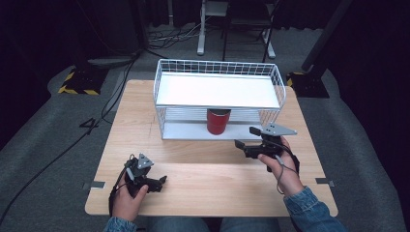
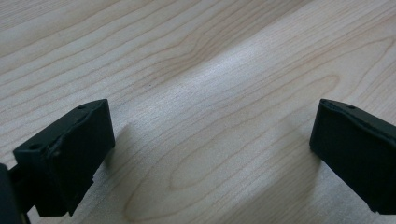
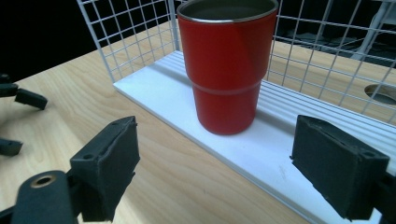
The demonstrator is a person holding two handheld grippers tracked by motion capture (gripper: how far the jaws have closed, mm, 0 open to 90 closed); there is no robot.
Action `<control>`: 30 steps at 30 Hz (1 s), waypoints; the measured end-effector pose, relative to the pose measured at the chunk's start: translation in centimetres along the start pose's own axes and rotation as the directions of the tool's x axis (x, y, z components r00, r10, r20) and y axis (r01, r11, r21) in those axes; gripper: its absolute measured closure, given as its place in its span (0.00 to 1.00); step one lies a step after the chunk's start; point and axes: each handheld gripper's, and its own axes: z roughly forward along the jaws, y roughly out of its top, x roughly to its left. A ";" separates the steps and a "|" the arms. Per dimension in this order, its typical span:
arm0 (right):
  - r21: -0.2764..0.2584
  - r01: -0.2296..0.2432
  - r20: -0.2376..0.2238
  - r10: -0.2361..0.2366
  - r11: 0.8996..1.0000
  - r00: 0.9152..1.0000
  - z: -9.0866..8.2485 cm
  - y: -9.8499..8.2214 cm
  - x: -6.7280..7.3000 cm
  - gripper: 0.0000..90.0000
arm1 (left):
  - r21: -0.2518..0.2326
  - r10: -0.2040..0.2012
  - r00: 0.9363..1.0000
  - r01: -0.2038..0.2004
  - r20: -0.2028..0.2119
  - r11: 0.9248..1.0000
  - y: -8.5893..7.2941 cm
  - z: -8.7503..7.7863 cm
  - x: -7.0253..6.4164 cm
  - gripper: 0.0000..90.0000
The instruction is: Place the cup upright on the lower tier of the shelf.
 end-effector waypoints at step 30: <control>0.096 -0.050 0.121 0.038 0.994 0.992 -9.8 -5.1 -2.9 0.17 | 0.001 -0.006 1.000 0.006 -0.001 1.000 0.0 0.0 0.0 0.00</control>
